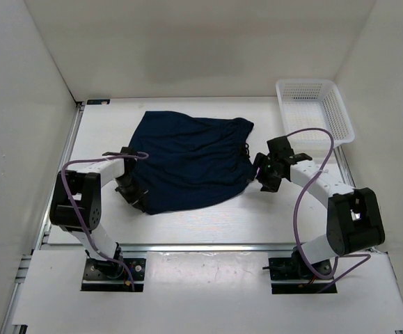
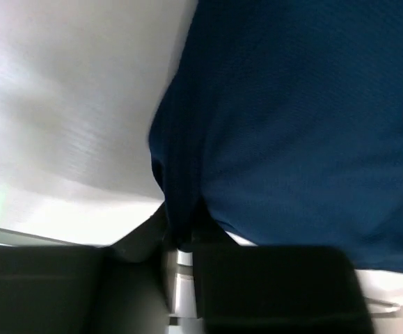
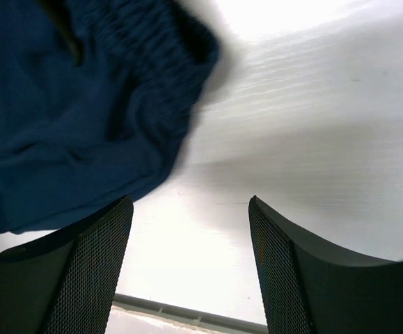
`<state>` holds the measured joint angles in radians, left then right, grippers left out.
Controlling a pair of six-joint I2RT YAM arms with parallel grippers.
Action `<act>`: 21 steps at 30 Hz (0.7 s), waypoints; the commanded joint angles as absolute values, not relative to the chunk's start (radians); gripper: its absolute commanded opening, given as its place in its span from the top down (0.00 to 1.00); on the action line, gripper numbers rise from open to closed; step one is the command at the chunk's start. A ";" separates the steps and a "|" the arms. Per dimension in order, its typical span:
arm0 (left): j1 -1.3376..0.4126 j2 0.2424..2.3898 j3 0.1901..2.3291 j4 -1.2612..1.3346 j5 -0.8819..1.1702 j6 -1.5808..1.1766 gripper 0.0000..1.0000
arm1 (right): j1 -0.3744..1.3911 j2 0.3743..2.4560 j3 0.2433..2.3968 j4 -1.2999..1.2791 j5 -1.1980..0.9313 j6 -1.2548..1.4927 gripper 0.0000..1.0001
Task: Fold and stack the shorts
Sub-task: Fold the shorts
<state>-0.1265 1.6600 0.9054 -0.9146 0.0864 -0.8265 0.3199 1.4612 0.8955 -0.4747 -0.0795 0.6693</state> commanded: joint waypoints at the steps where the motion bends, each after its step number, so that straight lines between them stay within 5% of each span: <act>1: -0.129 1.697 0.930 -0.864 0.023 -0.809 0.90 | 0.264 1.436 0.884 -0.473 -0.127 0.655 0.28; 15: -0.138 1.468 1.014 -0.976 0.003 -0.808 0.90 | 0.224 1.675 0.945 -0.272 -0.354 0.724 0.38; 18: -0.138 1.459 1.038 -0.998 0.012 -0.799 0.90 | 0.233 1.738 0.945 -0.213 -0.379 0.756 0.61; 21: -0.138 1.447 1.084 -1.031 0.012 -0.779 0.90 | 0.233 1.749 0.945 -0.225 -0.331 0.747 0.94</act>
<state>-0.1341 1.5002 1.0088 -0.9955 0.0322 -0.8036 0.2256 1.7439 0.9150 -0.2634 -0.3412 0.7349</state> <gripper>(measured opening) 0.158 0.102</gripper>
